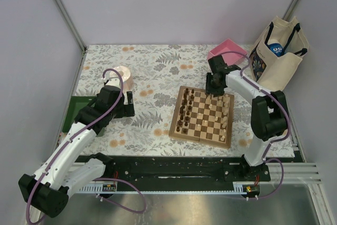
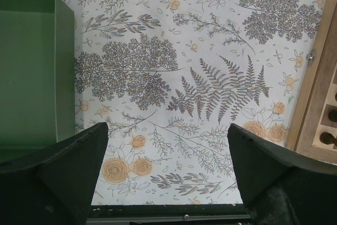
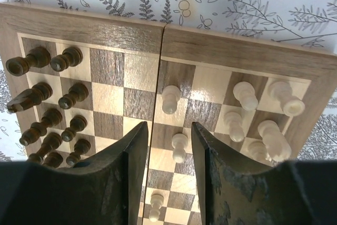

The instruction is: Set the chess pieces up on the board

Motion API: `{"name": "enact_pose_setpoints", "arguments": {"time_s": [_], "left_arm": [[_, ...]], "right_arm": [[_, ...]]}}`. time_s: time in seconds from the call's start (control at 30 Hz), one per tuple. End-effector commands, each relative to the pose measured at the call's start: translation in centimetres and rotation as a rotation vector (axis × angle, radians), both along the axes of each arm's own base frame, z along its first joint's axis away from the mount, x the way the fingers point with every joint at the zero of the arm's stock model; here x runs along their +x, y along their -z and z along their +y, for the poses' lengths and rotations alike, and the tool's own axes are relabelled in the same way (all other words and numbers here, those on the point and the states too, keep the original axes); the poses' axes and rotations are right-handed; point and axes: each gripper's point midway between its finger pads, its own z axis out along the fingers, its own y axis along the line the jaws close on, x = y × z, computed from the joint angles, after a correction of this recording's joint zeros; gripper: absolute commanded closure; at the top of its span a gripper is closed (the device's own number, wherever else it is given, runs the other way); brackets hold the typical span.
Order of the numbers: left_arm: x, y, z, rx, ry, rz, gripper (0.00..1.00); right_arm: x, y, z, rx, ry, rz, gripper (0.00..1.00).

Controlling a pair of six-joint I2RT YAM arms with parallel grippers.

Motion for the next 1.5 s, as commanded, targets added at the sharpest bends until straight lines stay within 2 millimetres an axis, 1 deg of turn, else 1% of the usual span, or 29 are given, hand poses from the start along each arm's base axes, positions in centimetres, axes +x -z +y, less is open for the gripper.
{"name": "enact_pose_setpoints", "arguments": {"time_s": [0.0, 0.17, 0.23, 0.33, 0.43, 0.63, 0.73, 0.83, 0.9, 0.97, 1.1, 1.17, 1.27, 1.33, 1.47], "left_arm": [[0.6, -0.6, -0.3, -0.016, 0.008, -0.030, 0.01], [0.6, -0.7, -0.3, -0.018, 0.007, -0.033, 0.01], [0.6, -0.6, -0.3, -0.018, 0.009, -0.031, 0.01], [0.5, -0.6, -0.3, -0.017, 0.009, -0.030, 0.01], [0.6, -0.6, -0.2, -0.015, 0.005, -0.031, 0.01], [0.6, -0.6, -0.3, -0.017, 0.009, -0.028, 0.01], [0.6, -0.6, -0.3, -0.018, 0.009, -0.031, 0.01], [0.6, -0.6, -0.3, -0.017, 0.009, -0.030, 0.01], [0.5, -0.6, -0.4, -0.019, 0.009, -0.028, 0.01], [0.6, -0.7, -0.4, -0.019, 0.009, -0.033, 0.01], [0.5, -0.6, -0.4, -0.017, 0.011, -0.030, 0.01], [0.5, -0.6, -0.3, -0.018, 0.009, -0.029, 0.01], [0.6, -0.7, -0.4, -0.019, 0.009, -0.033, 0.01], [0.5, -0.7, -0.3, -0.019, 0.009, -0.033, 0.01], [0.6, -0.8, -0.4, -0.022, 0.011, -0.036, 0.01]], "right_arm": [[1.6, -0.5, 1.3, 0.022, -0.010, -0.030, 0.52], [2.1, 0.1, 1.0, -0.005, -0.010, -0.020, 0.53], [2.3, 0.4, 1.1, -0.009, -0.012, -0.017, 0.56], [2.4, 0.8, 1.2, -0.014, -0.013, -0.006, 0.58], [2.4, 0.9, 1.2, -0.012, -0.017, 0.000, 0.65], [2.3, 1.1, 1.0, -0.024, -0.016, 0.007, 0.65], [2.2, 1.2, 1.1, -0.022, -0.023, 0.011, 0.74], [2.1, 1.1, 0.9, -0.027, -0.019, 0.010, 0.76], [2.0, 0.9, 0.8, -0.030, -0.022, 0.009, 0.83], [1.8, 0.5, 0.8, -0.028, -0.026, 0.003, 0.87], [1.0, -1.8, 0.6, -0.008, -0.029, -0.043, 0.88], [0.3, -3.1, -0.3, -0.024, -0.015, -0.076, 0.88], [-0.9, -4.3, -1.5, -0.044, 0.000, -0.111, 0.88], [-1.8, -4.3, -2.3, -0.051, 0.015, -0.109, 0.88], [-3.8, -3.4, -3.9, -0.060, 0.066, -0.084, 0.87]]}}
